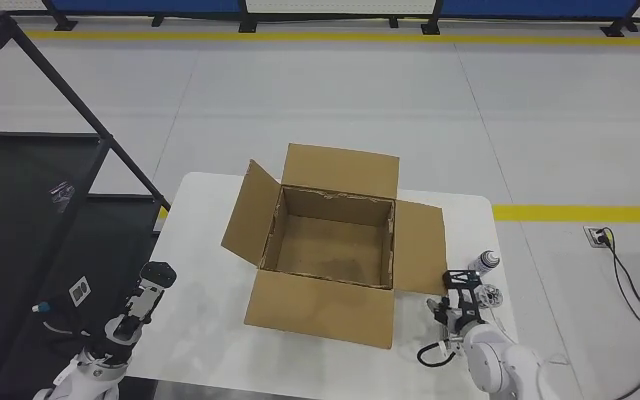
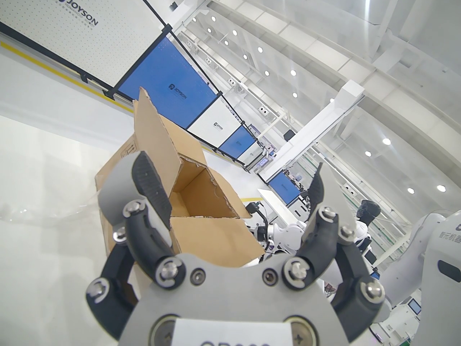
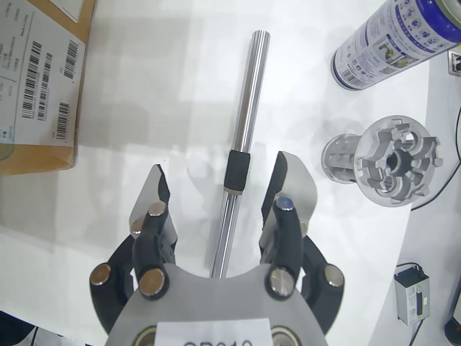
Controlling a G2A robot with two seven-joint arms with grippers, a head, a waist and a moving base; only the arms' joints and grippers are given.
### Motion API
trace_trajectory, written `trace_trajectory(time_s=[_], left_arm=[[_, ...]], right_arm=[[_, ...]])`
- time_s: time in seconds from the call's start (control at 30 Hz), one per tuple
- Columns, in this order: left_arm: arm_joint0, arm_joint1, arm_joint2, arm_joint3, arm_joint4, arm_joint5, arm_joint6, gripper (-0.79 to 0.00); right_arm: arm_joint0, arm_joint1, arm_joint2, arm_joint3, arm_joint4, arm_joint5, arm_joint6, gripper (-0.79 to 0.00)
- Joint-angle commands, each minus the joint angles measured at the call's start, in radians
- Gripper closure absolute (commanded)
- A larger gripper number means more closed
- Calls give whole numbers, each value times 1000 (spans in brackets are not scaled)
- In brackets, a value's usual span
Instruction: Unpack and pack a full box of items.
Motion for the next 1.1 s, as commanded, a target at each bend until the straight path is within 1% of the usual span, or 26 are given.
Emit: trace_trajectory(time_s=[0.0,0.13,0.23,0.27,0.33,0.43,0.57,0.6,0.67,0.8,0.87,0.97,1.0,1.03,1.07], left_arm=[[0,0,0,0,0,0,0,-785],[0,0,0,0,0,0,0,-785],[0,0,0,0,0,0,0,-785],[0,0,0,0,0,0,0,-785],[0,0,0,0,0,0,0,-785],[0,0,0,0,0,0,0,-785],[0,0,0,0,0,0,0,-785],[0,0,0,0,0,0,0,-785],[0,0,0,0,0,0,0,-785],[0,0,0,0,0,0,0,-785],[0,0,0,0,0,0,0,-785],[0,0,0,0,0,0,0,-785],[0,0,0,0,0,0,0,-785],[0,0,0,0,0,0,0,-785],[0,0,0,0,0,0,0,-785]], right_arm=[[7,0,2,13,5,1,2,-456],[12,2,3,26,9,-3,7,-480],[17,2,0,31,-6,7,26,-480],[20,3,-3,33,-9,8,30,-499],[26,3,-7,40,-22,15,44,-471],[40,2,-17,52,-35,32,59,-459],[57,1,-25,68,-52,52,73,-369],[61,1,-28,73,-54,53,76,-357],[72,1,-31,86,-60,62,86,-305],[86,0,-35,100,-62,66,96,-249],[88,0,-35,102,-61,65,98,-185],[89,1,-31,99,-60,62,102,-114],[88,2,-29,95,-59,59,106,-31],[87,2,-28,93,-60,60,106,0],[86,2,-26,90,-61,60,108,0]])
